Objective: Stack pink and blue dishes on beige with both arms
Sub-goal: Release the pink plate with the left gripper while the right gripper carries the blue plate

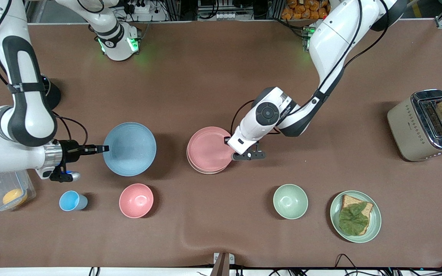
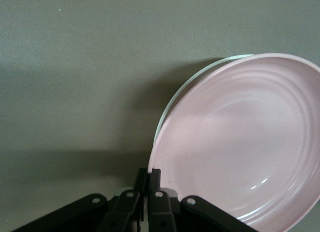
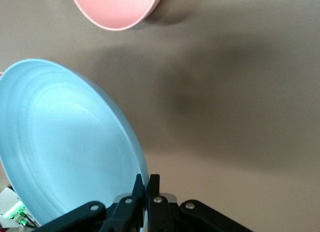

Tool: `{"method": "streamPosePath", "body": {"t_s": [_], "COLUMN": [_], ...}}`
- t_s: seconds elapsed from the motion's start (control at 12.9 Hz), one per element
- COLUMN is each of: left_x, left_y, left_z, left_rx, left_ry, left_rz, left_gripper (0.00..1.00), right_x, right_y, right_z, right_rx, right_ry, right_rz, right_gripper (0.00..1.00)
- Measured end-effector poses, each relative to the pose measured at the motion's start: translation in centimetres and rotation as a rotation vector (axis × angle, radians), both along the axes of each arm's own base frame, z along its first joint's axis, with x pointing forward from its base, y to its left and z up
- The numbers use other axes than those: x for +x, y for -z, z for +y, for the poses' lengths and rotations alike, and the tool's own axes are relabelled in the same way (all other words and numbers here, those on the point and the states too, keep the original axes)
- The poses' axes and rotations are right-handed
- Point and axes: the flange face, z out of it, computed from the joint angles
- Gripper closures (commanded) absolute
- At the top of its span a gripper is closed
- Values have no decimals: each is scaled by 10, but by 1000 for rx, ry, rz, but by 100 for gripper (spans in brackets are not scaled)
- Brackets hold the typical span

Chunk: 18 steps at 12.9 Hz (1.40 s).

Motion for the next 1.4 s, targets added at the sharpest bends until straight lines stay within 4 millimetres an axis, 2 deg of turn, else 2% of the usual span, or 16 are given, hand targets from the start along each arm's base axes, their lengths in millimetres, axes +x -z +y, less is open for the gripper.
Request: {"method": "streamPosePath", "body": {"t_s": [0.31, 0.39, 0.54, 0.62, 0.86, 0.93, 1.09, 1.24, 1.4], "left_x": [-7, -8, -8, -7, 12, 25, 60, 88, 98], "left_y": [8, 9, 9, 9, -4, -16, -65, -131, -196], "left_z": [-6, -7, -8, -8, -2, 6, 38, 88, 143], "left_rx": [4, 5, 5, 4, 7, 2, -18, -2, 68], "left_ry": [8, 2, -1, -3, -4, -17, -78, -149, -145], "left_rz": [13, 15, 16, 15, -45, -76, -153, -214, -245], "left_gripper": [100, 97, 20, 0, 0, 0, 0, 0, 0], "right_x": [-2, -2, -3, -4, -4, -4, -1, -1, -4], "right_y": [9, 12, 16, 17, 20, 22, 28, 35, 44], "right_z": [2, 2, 2, 2, 8, 14, 31, 61, 94], "right_rx": [1, 1, 1, 2, 15, 20, 26, 19, 6], "right_ry": [-2, -2, -2, -2, -2, -2, 7, 14, 9], "right_rz": [16, 21, 28, 30, 36, 35, 30, 33, 29], "right_gripper": [100, 100, 100, 100, 100, 100, 100, 100, 100]}}
